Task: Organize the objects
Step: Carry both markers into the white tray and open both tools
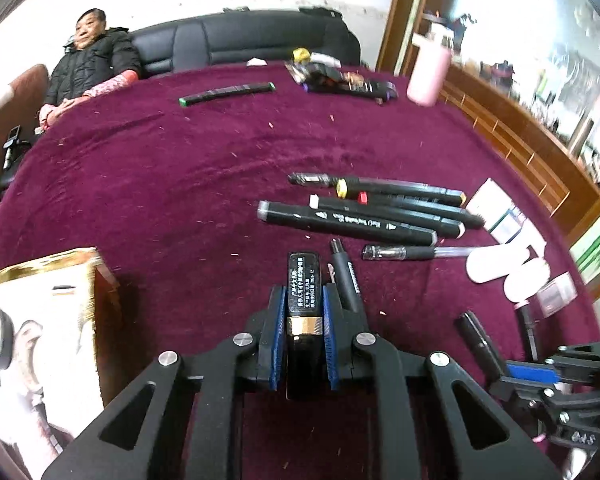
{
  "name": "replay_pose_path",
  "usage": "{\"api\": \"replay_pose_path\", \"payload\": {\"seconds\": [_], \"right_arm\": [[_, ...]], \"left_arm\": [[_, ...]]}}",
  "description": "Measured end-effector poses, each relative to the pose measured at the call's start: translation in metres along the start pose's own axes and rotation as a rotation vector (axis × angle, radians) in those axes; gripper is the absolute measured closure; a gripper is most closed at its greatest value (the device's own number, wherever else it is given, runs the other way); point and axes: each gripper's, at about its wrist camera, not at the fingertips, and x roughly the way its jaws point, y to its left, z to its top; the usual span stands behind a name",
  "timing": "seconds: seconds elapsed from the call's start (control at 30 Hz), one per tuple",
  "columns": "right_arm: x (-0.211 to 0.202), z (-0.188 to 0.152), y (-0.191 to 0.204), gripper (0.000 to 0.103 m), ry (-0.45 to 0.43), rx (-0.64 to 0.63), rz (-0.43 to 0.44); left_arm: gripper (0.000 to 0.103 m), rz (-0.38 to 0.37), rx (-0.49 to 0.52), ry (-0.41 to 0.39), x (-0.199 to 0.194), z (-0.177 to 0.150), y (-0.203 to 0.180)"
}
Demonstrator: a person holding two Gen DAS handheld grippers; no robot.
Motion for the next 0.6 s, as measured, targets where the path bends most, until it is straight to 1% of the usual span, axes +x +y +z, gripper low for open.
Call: {"api": "replay_pose_path", "payload": {"seconds": [0.17, 0.27, 0.37, 0.4, 0.47, 0.6], "right_arm": [[-0.019, 0.001, 0.02, 0.09, -0.045, -0.009, 0.077], [-0.033, 0.004, 0.045, 0.09, -0.076, -0.044, 0.119], [-0.041, 0.006, 0.072, 0.09, -0.107, -0.094, 0.145], [-0.041, 0.008, 0.082, 0.09, -0.106, -0.112, 0.155], [-0.038, 0.012, 0.102, 0.09, -0.106, -0.143, 0.167], [-0.02, 0.021, 0.145, 0.09, -0.084, -0.197, 0.215]], "left_arm": [[0.089, -0.053, -0.067, -0.087, -0.053, -0.013, 0.024], [0.089, -0.066, -0.108, -0.145, -0.087, -0.022, 0.044], [0.089, -0.061, -0.135, -0.199, -0.121, -0.037, 0.066], [0.089, -0.056, -0.14, -0.21, -0.129, -0.041, 0.072], [0.089, -0.021, -0.155, -0.23, -0.147, -0.052, 0.091], [0.089, 0.047, -0.21, -0.229, -0.162, -0.074, 0.133]]}}
